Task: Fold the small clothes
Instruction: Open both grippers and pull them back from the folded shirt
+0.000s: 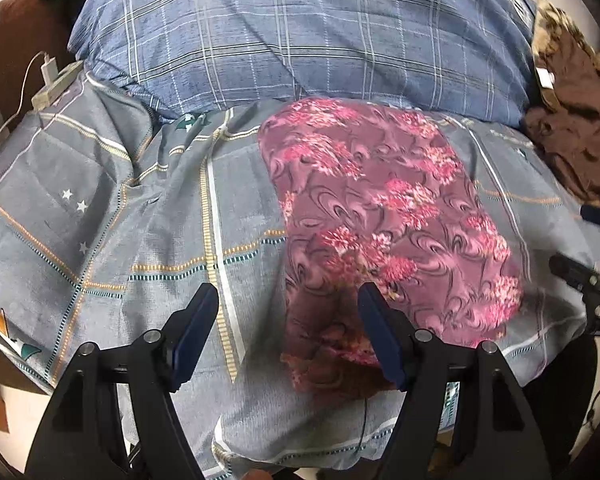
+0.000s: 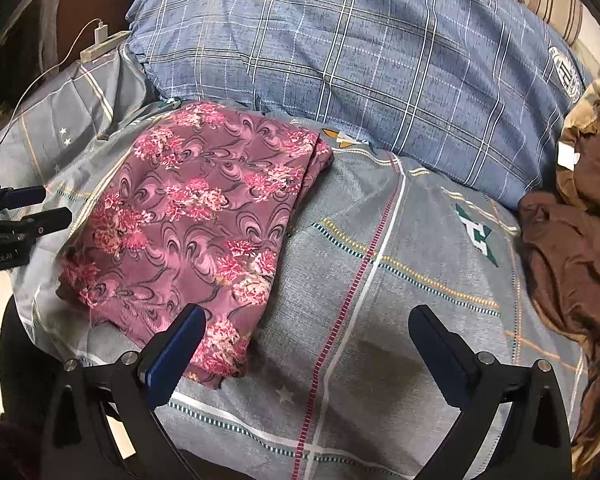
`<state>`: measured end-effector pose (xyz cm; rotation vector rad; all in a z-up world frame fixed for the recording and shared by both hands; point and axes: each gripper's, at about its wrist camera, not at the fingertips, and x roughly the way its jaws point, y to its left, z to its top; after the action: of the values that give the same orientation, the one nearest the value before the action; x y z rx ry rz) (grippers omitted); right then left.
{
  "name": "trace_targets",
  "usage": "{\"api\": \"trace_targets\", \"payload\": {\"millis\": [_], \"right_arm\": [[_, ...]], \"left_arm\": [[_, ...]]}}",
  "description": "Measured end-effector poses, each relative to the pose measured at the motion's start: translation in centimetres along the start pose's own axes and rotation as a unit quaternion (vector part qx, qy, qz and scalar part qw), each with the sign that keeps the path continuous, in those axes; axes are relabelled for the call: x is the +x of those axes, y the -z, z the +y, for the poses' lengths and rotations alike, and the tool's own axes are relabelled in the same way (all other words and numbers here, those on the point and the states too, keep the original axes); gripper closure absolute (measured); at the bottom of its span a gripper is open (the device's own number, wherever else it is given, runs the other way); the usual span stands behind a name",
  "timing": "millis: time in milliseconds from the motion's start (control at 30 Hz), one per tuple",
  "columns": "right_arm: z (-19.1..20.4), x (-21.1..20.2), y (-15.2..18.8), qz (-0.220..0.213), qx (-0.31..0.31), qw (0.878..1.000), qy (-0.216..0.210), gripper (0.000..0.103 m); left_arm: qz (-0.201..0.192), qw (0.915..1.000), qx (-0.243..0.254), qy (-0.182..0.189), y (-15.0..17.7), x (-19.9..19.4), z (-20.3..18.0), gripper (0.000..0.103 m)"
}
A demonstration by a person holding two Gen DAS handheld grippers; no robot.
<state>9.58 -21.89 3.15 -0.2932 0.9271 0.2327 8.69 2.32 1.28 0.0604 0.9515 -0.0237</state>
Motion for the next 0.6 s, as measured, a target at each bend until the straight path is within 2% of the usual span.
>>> {"api": "trace_targets", "payload": {"millis": [433,600], "right_arm": [[-0.6,-0.7,1.1,0.006,-0.003,1.000,0.018,0.000],[-0.6,-0.6,1.3,0.011,0.003,1.000,0.018,0.000]], "left_arm": [[0.001,0.9981,0.053,0.031,0.7,-1.0,-2.9,0.031],[-0.007,0.9965,0.065,0.053,0.6,-1.6,-3.8,0.030]]}}
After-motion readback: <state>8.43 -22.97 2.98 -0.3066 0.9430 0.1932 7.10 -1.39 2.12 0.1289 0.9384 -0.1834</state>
